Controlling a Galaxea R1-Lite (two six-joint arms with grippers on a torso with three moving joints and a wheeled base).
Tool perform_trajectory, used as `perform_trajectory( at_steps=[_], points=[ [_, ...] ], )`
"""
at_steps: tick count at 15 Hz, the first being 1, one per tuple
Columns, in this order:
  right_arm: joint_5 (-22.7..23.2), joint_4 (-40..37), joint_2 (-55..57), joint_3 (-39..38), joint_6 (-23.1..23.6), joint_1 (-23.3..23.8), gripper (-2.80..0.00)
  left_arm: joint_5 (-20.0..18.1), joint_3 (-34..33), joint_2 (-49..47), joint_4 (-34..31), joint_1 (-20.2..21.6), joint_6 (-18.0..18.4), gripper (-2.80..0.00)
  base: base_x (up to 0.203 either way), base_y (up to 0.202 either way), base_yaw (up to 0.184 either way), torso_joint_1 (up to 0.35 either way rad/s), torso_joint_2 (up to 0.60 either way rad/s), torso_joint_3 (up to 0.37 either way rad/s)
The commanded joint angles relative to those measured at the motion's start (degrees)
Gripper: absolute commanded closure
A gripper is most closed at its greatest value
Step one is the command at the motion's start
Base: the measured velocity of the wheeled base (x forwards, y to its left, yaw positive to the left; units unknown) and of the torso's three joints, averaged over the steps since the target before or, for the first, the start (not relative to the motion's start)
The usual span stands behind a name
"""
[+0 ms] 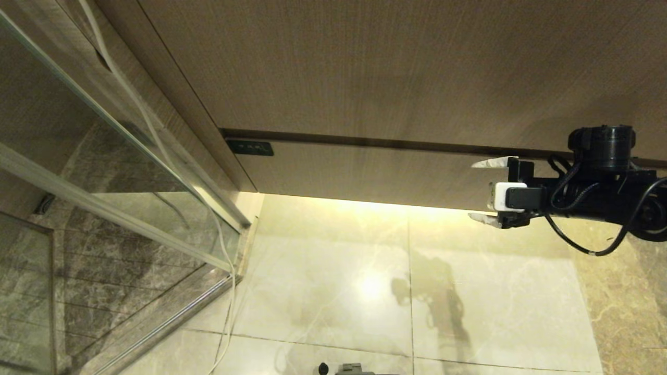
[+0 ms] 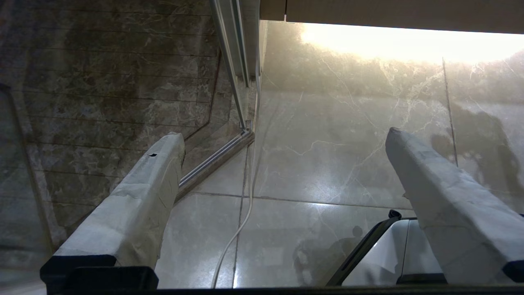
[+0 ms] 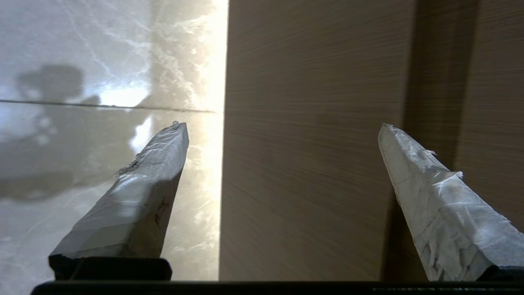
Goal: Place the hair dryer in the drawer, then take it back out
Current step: Pull open the drawer
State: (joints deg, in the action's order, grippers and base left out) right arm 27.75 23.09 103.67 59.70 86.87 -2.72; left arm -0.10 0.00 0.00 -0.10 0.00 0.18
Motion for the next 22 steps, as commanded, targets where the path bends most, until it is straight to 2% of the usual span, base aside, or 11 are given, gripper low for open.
perform_trajectory(
  at_steps=[1, 4, 8, 11, 18, 22],
  points=[
    [0.1, -1.6, 0.5, 1.6, 0.7, 0.0, -2.80, 0.0, 0.0, -0.1, -0.1, 0.0, 0.0, -2.80, 0.000, 0.000, 0.000, 0.000, 0.00, 0.000],
    [-0.2, -10.8, 0.8, 7.2, 4.6, 0.0, -2.80, 0.0, 0.0, 0.0, 0.0, 0.0, 0.0, -2.80, 0.000, 0.000, 0.000, 0.000, 0.00, 0.000],
    [-5.5, -14.0, 0.2, 11.2, 5.5, -0.1, -2.80, 0.0, 0.0, 0.0, -0.1, 0.0, 0.0, -2.80, 0.000, 0.000, 0.000, 0.000, 0.00, 0.000],
    [-6.2, -18.3, -0.7, 11.8, 7.2, -0.1, -2.80, 0.0, 0.0, 0.0, 0.0, 0.0, 0.0, -2.80, 0.000, 0.000, 0.000, 0.000, 0.00, 0.000],
    [-6.7, -18.3, -1.9, 10.9, 8.2, 0.0, -2.80, 0.0, 0.0, 0.0, 0.0, 0.0, 0.0, -2.80, 0.000, 0.000, 0.000, 0.000, 0.00, 0.000],
    [-9.4, -18.8, -2.7, 8.8, 7.7, -0.3, -2.80, 0.0, 0.0, 0.0, 0.0, 0.0, 0.0, -2.80, 0.000, 0.000, 0.000, 0.000, 0.00, 0.000]
  ],
)
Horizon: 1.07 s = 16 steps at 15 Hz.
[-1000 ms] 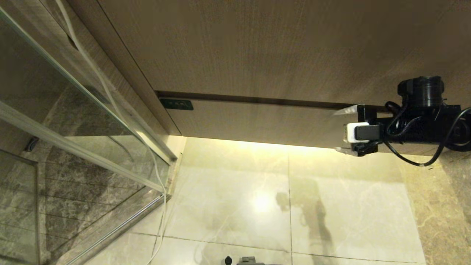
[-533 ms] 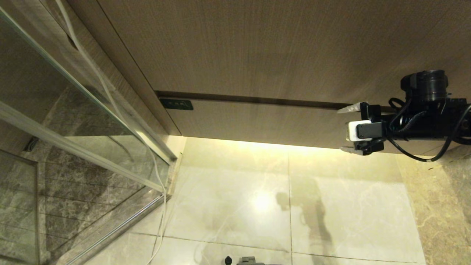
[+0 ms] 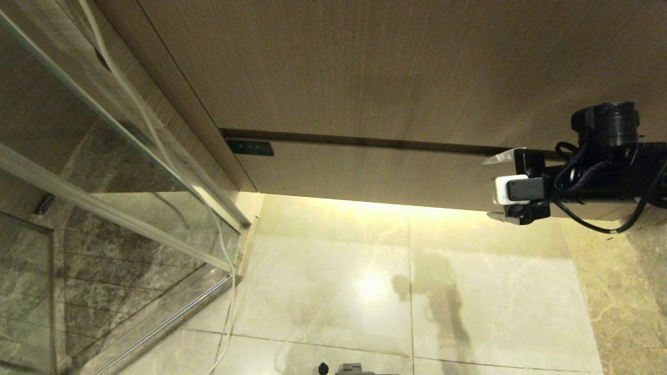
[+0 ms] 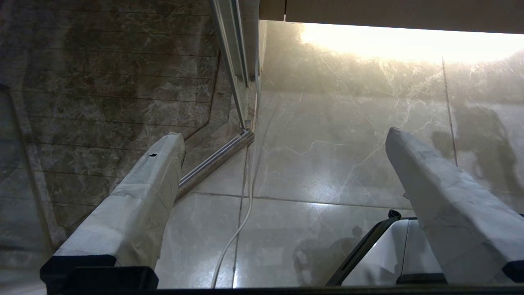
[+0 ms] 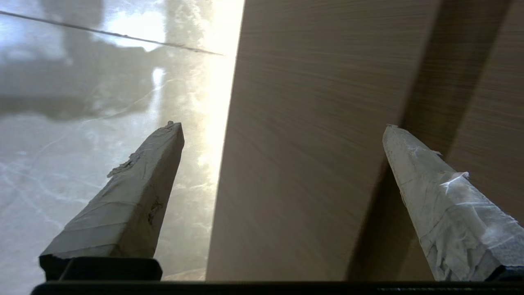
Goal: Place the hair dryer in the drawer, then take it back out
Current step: Pull open the drawer
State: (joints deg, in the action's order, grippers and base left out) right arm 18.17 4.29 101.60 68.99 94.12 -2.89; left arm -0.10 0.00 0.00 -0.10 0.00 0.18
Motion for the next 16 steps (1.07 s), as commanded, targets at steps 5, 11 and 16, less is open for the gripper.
perform_trajectory(
  at_steps=[5, 11, 16],
  points=[
    [-3.5, 0.2, -2.0, -2.4, 0.4, -0.5, -2.80, 0.0, 0.0, 0.0, -0.1, 0.0, 0.0, -2.80, 0.000, 0.000, 0.000, 0.000, 0.00, 0.000],
    [-6.0, 0.3, -2.7, -2.7, -2.7, -2.0, -2.80, 0.0, 0.0, 0.0, 0.0, 0.0, 0.0, -2.80, 0.000, 0.000, 0.000, 0.000, 0.00, 0.000],
    [-7.6, 1.1, -1.3, -2.9, -7.3, -4.3, -2.80, 0.0, 0.0, 0.0, 0.0, 0.0, 0.0, -2.80, 0.000, 0.000, 0.000, 0.000, 0.00, 0.000]
  ],
)
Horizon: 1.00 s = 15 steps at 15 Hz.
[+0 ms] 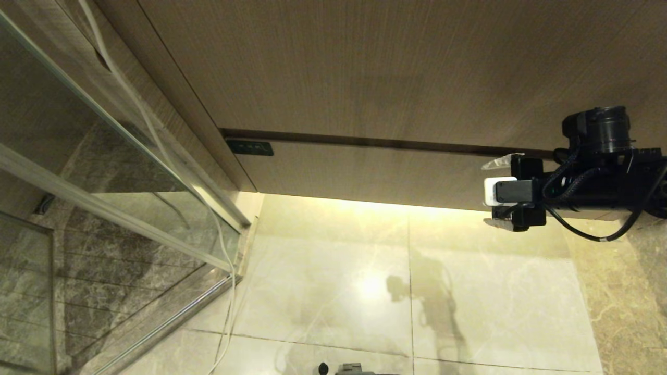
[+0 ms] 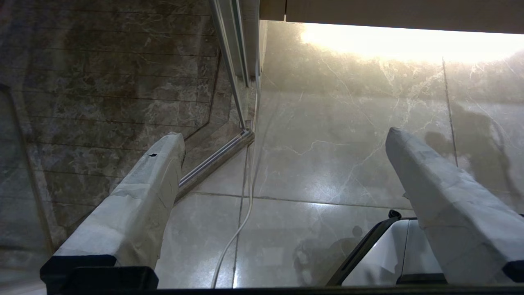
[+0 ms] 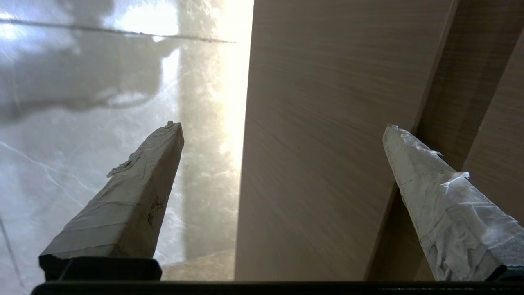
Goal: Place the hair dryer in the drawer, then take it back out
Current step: Pull open the drawer
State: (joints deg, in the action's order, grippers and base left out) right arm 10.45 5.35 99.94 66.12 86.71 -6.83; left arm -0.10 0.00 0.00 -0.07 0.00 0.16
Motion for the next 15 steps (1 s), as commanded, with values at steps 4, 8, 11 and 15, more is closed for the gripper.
perform_trajectory(
  at_steps=[4, 8, 11, 15],
  points=[
    [0.1, 6.6, 1.2, -1.1, -2.1, -0.9, -2.80, 0.0, 0.0, 0.0, -0.1, 0.0, 0.0, -2.80, 0.000, 0.000, 0.000, 0.000, 0.00, 0.000],
    [0.4, 9.5, 3.1, -1.3, -3.2, -0.9, -2.80, 0.0, 0.0, 0.0, 0.0, 0.0, 0.0, -2.80, 0.000, 0.000, 0.000, 0.000, 0.00, 0.000],
    [0.4, 14.0, 4.3, -1.3, -3.3, -0.9, -2.80, 0.0, 0.0, 0.0, 0.0, 0.0, 0.0, -2.80, 0.000, 0.000, 0.000, 0.000, 0.00, 0.000],
    [0.4, 16.3, 4.9, -1.4, -3.5, -0.9, -2.80, 0.0, 0.0, 0.0, 0.0, 0.0, 0.0, -2.80, 0.000, 0.000, 0.000, 0.000, 0.00, 0.000]
  ],
)
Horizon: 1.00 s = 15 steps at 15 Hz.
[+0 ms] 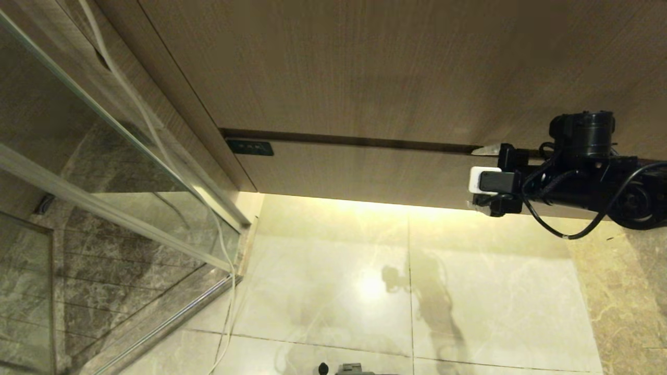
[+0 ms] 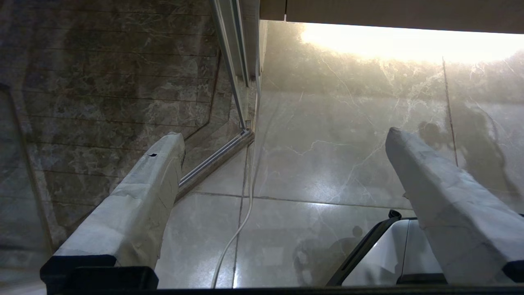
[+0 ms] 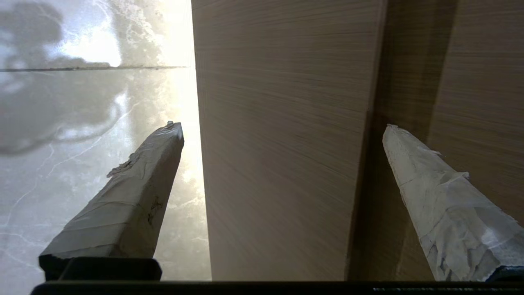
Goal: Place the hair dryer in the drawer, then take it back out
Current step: Pull open the drawer
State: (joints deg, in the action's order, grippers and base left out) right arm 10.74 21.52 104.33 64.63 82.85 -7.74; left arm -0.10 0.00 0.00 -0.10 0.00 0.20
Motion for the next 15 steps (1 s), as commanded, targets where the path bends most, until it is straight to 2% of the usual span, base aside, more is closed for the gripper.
perform_trajectory(
  at_steps=[1, 15],
  points=[
    [0.1, 0.9, 0.8, 0.2, 0.4, 0.0, -2.80, 0.0, 0.0, 0.0, -0.1, 0.0, 0.0, -2.80, 0.000, 0.000, 0.000, 0.000, 0.00, 0.000],
    [0.0, 6.9, 4.3, 0.7, -0.9, 0.2, -2.80, 0.0, 0.0, 0.0, 0.0, 0.0, 0.0, -2.80, 0.000, 0.000, 0.000, 0.000, 0.00, 0.000]
  ],
)
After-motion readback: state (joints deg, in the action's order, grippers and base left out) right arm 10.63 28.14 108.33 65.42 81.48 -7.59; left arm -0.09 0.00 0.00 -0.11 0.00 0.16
